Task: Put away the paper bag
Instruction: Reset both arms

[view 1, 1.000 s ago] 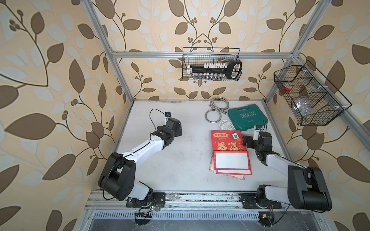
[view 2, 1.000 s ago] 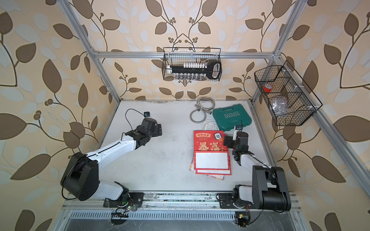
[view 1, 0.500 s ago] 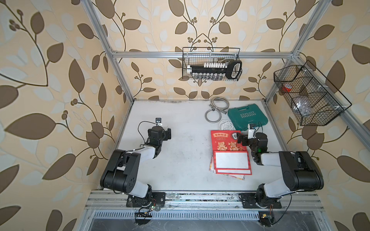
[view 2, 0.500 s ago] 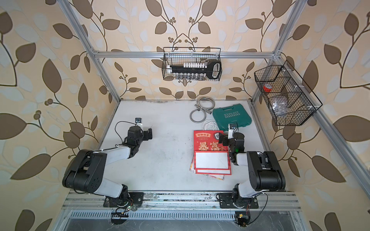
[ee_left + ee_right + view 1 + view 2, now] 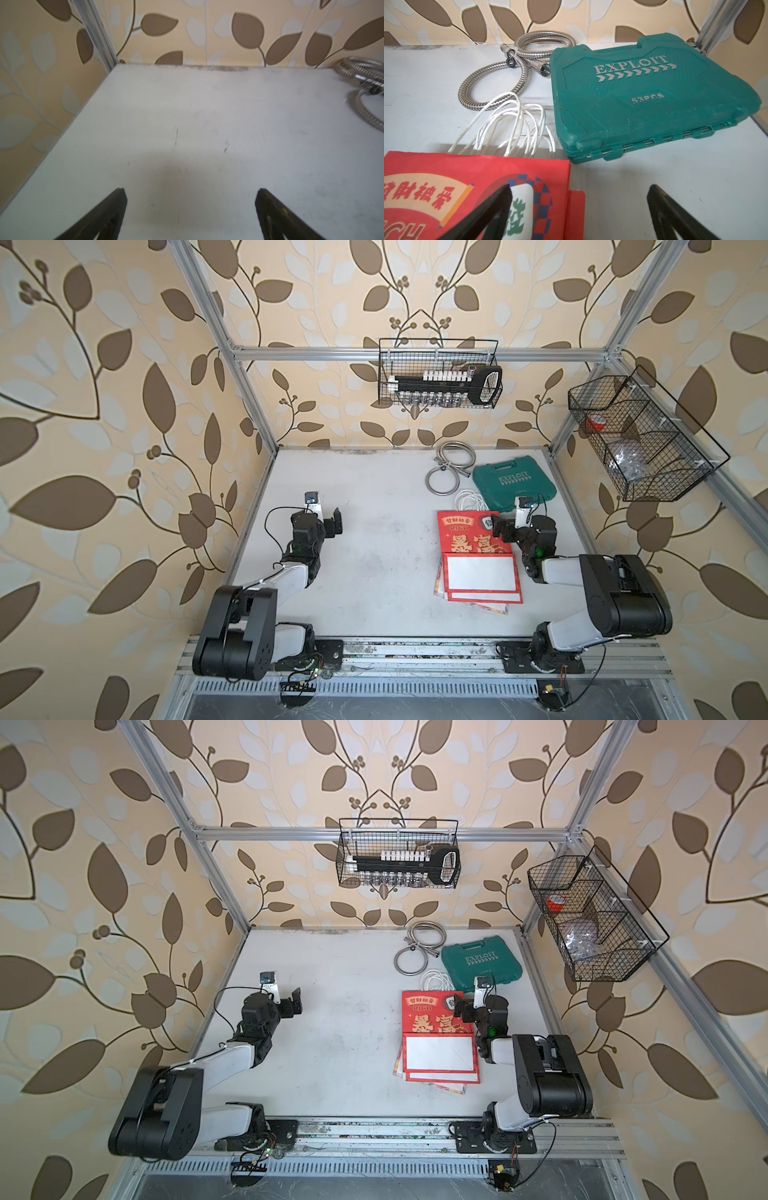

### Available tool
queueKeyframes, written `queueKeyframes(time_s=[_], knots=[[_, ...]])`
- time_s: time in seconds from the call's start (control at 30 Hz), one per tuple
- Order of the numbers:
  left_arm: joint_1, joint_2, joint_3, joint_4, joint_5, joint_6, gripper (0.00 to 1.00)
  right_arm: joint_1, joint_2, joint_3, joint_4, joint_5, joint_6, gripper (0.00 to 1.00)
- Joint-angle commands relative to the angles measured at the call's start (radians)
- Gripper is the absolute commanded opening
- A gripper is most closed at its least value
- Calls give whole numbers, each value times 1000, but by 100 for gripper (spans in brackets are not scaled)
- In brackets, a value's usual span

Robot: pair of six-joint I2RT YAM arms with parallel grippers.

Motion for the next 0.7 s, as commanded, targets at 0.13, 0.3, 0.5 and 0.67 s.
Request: queueKeyframes(time_s=[0.13, 0.3, 0.5, 0.67], knots=[[1, 167, 33, 119, -90, -47, 99, -3, -10, 10, 16, -8, 8, 99], [0, 145, 38, 76, -81, -52, 99, -3, -10, 10, 16, -9, 8, 99], [0, 154, 43, 73, -71, -46, 99, -3, -12, 9, 16, -9, 8, 99], [17, 174, 72, 37, -43, -54, 99, -3, -10, 10, 14, -7, 8, 99]])
